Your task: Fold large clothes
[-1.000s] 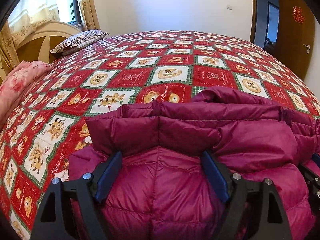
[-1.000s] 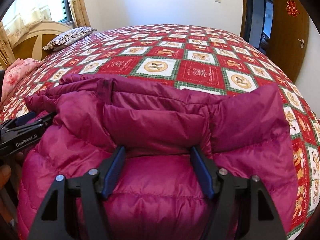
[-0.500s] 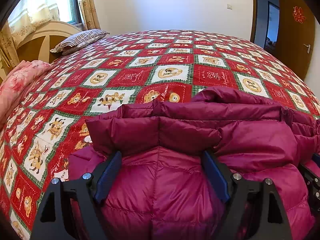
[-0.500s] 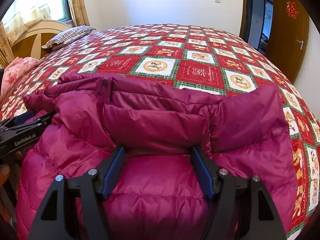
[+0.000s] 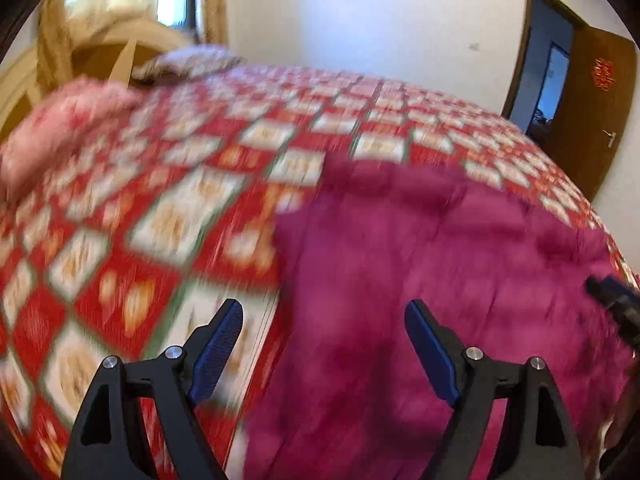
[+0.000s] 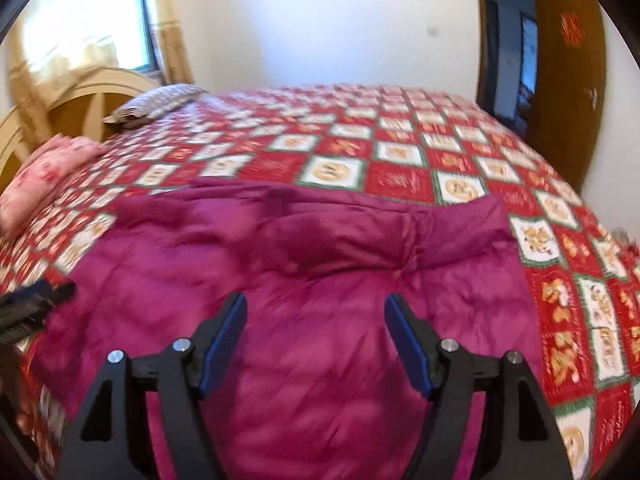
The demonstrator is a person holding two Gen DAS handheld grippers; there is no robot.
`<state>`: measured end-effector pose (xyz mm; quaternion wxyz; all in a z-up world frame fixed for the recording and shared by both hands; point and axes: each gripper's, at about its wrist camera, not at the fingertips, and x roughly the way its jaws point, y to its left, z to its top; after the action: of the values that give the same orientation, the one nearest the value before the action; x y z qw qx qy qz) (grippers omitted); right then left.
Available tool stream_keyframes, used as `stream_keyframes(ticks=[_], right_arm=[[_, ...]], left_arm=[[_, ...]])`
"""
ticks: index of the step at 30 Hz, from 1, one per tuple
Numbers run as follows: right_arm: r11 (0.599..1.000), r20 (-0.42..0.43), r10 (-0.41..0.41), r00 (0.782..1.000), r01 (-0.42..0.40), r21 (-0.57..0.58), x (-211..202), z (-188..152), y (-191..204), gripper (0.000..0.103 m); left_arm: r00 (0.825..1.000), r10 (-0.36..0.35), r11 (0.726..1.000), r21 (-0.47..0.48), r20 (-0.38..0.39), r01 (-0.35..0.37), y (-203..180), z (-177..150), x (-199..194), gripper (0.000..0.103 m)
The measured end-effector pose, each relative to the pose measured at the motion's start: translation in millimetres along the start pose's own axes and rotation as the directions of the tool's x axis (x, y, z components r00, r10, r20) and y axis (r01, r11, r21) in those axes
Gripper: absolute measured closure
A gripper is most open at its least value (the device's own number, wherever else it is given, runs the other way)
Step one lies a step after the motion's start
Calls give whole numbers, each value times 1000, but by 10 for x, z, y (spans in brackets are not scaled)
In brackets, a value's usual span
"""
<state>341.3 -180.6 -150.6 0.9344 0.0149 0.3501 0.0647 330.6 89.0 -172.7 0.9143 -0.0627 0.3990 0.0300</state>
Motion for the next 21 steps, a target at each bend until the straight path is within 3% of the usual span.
stream_keyframes(ticks=[2,4,10,15,16,17,18,21], right_arm=[[1000,-6,-9,1000,9,-25,-71,-114,118,26],[999,-40,17,999,-18,-28,-26,-237,193,26],[988,-82,-66,994,54,-144,225,-436,372,23],[980,-112,-109,988,88,-179,323,-439,413,21],[979,-110,-115,987,94,-183,330,-442,414,21],[979,-109,-116,987,95,-183,317,-450,413,21],[978,-109,-118,987,96,-183,316,-452,410,21],[979,-115,-119,986,97,-180,317,-444,412,21]], left_arm=[[999,-9,998,-58,-48,6,137,-198,86,20],[997,-68,988,-139,-32,63,247,-323,100,20],[981,-192,970,-147,12,191,175,-308,108,21],[965,-261,952,-163,13,259,110,-285,133,47],[962,-274,948,-165,14,273,126,-281,142,54],[951,-309,937,-170,13,307,118,-284,145,71],[941,-338,925,-178,13,335,104,-292,138,78],[943,-332,931,-154,24,332,58,-289,82,86]])
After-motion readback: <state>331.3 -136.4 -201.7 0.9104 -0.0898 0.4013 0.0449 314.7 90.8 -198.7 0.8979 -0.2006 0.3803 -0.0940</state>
